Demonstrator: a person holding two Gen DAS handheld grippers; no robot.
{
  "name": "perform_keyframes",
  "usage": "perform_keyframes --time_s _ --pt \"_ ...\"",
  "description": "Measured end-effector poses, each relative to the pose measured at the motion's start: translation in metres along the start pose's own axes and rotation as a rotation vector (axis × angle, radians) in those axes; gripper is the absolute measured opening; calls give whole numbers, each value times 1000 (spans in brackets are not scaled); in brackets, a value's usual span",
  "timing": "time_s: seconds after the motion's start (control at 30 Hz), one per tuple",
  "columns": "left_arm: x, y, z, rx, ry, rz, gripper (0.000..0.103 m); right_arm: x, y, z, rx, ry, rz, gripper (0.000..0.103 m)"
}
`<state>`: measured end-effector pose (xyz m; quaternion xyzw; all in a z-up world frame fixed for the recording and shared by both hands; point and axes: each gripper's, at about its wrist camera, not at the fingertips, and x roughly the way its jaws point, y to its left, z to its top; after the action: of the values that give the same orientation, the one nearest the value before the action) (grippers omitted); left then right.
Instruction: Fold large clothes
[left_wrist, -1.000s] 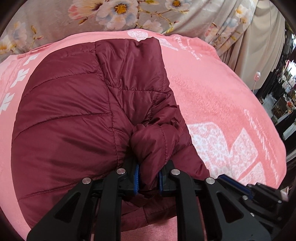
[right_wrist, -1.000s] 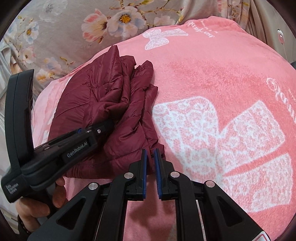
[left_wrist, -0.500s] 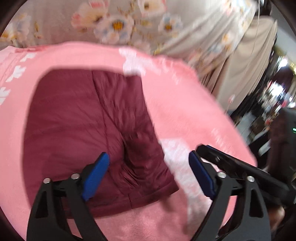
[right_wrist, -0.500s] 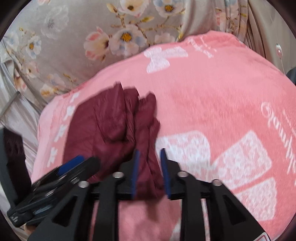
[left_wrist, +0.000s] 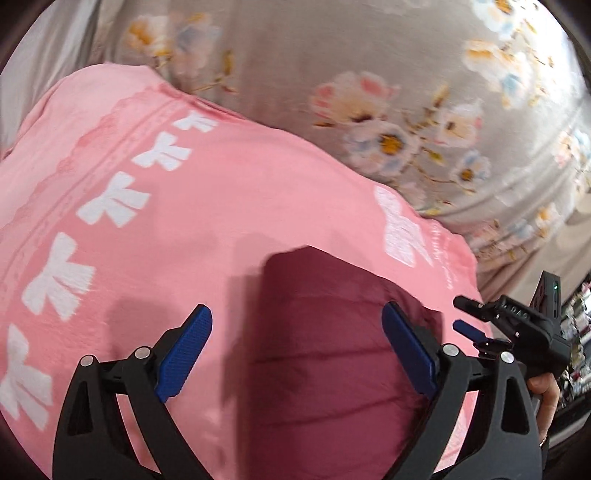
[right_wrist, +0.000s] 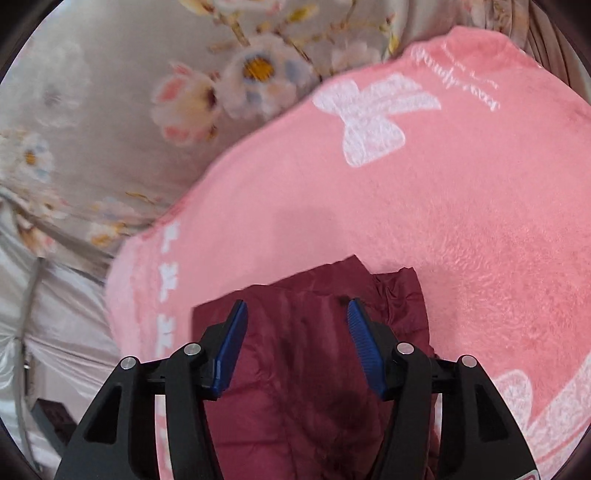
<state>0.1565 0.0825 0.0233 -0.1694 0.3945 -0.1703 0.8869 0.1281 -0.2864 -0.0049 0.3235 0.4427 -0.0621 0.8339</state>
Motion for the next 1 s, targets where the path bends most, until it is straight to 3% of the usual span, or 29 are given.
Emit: perform_keyframes --time_s 0.13,0.27,0.33,0.4,0.53,0.63,0.77,0.87,1.0 --pt "5 24 11 -31 5 37 91 31 -1 -1 -26 56 -133 60" --pt "13 34 18 -57 20 35 91 54 -3 -9 -57 105 -193 56" --pt "18 29 20 -44 23 35 91 53 1 -12 -99 94 -166 11" --pt "22 20 22 -23 25 29 90 36 9 -12 -135 29 -144 6" --pt "29 -5 30 26 20 6 90 -14 19 -18 -182 -120 -102 5" --pt "41 -36 31 82 28 -11 90 -32 10 -26 -189 -193 -155 5" --pt "75 -78 21 159 79 -20 90 -14 -17 -28 -153 -157 -195 5" --pt "115 -104 2 223 138 37 90 4 -35 -34 -141 -134 -211 5" --pt "151 -112 -20 251 184 110 88 19 -41 -41 -180 -144 -262 5"
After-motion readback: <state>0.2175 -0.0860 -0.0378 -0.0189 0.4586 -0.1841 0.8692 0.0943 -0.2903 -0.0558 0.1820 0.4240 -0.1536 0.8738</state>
